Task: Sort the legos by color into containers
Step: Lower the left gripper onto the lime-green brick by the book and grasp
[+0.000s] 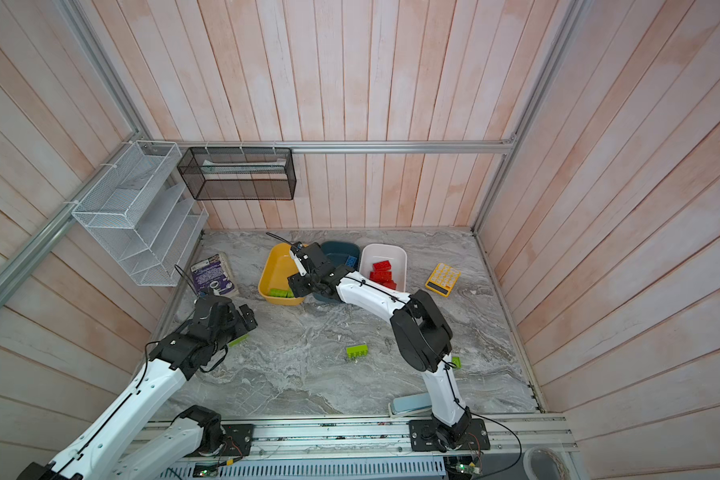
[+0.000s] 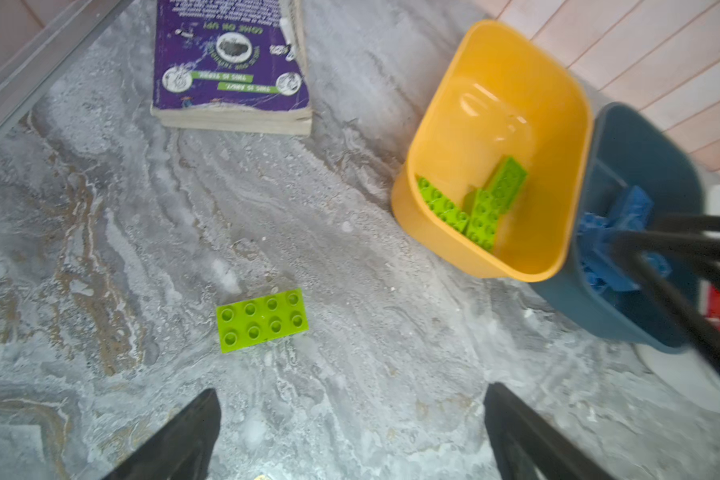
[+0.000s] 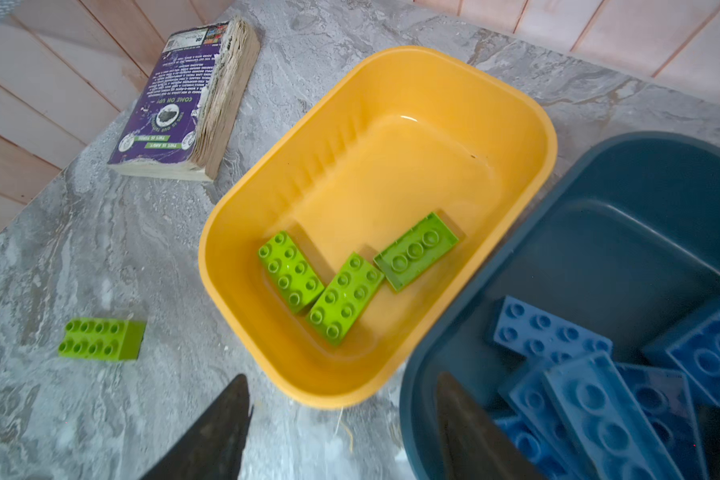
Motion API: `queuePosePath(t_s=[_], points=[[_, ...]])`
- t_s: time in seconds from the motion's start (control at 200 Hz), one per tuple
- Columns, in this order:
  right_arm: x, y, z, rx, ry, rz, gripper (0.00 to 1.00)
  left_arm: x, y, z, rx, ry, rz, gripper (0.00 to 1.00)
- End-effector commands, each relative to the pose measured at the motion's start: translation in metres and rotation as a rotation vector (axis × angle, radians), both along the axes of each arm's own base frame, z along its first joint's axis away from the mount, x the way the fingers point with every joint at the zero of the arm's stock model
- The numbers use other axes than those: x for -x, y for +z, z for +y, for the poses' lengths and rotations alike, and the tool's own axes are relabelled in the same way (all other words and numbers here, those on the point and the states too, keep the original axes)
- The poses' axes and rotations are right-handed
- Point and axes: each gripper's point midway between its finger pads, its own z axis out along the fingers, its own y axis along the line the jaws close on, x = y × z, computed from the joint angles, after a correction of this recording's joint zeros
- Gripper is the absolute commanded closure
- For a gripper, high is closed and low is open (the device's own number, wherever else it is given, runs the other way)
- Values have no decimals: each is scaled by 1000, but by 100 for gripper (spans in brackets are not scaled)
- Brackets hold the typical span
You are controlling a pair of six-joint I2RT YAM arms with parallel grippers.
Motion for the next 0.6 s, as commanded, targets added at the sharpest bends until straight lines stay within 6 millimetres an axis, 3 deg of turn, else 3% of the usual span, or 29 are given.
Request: queuePosePath(t_s=[0.0, 0.135, 0.17, 0.19, 0.39, 0.595], points=[[11, 47, -12, -109, -3, -73, 29, -5, -6, 18, -48, 93, 13, 0], [36, 54, -41, -155, -18, -84, 29, -13, -29, 30, -26, 123, 46, 0], [40, 64, -45, -181, -20, -98, 29, -15, -35, 34, -23, 131, 55, 0], [46, 52, -52, -164, -21, -80, 29, -16, -38, 36, -25, 135, 63, 0], [76, 43, -84, -194, -37, -69, 30, -22, -65, 48, -10, 167, 128, 0], [88, 29, -98, -191, -44, -57, 30, -26, -87, 47, -17, 165, 186, 0]])
